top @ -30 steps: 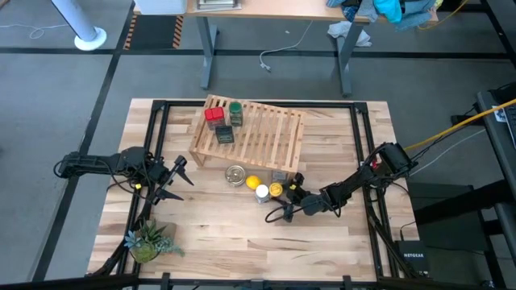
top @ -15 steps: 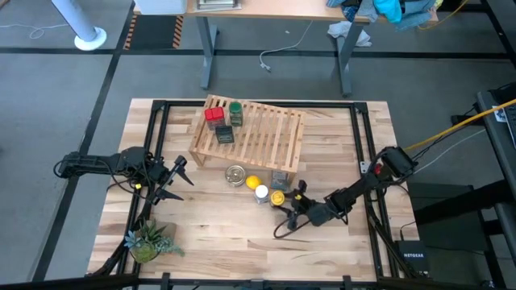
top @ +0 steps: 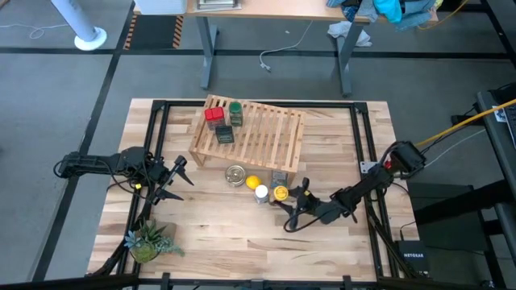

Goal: Shelf spices
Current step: Put the yellow seasoning bottle on the shelf

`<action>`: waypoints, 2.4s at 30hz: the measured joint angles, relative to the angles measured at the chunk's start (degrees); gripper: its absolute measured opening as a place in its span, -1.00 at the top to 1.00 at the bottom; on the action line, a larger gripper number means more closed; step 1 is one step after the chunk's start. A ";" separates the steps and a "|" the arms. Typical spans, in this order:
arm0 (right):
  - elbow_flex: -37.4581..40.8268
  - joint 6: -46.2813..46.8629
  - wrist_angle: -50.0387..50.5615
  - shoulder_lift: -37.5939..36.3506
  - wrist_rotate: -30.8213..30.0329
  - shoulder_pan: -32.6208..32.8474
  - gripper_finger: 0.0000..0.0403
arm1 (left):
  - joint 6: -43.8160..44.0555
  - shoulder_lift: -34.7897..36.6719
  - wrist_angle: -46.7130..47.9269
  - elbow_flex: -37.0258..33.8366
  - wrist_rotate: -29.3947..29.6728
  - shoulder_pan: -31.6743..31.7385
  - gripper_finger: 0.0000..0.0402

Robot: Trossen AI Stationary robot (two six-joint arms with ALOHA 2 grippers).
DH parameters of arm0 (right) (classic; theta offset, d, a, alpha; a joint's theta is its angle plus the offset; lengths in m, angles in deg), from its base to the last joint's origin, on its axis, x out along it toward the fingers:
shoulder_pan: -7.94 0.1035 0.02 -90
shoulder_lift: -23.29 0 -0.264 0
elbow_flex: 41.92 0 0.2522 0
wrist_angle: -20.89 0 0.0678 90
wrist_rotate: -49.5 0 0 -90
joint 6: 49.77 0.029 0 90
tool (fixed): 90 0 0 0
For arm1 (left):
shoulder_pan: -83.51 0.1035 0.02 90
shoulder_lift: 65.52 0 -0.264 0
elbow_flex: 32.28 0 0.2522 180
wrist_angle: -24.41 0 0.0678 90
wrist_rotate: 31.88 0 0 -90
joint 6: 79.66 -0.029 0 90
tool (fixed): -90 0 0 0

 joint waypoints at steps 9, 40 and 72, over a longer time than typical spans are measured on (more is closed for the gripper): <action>-3.35 -11.51 -2.65 -4.11 -2.57 -1.06 0.11 | 0.00 0.02 0.02 0.00 -0.01 0.00 -0.33; -26.71 -14.31 32.97 -11.81 29.62 -39.01 0.05 | 0.00 0.00 0.00 0.00 0.00 0.00 -0.33; -26.69 -16.54 34.55 -8.28 32.18 -39.19 0.05 | 0.00 0.00 0.00 0.00 0.01 0.00 -0.33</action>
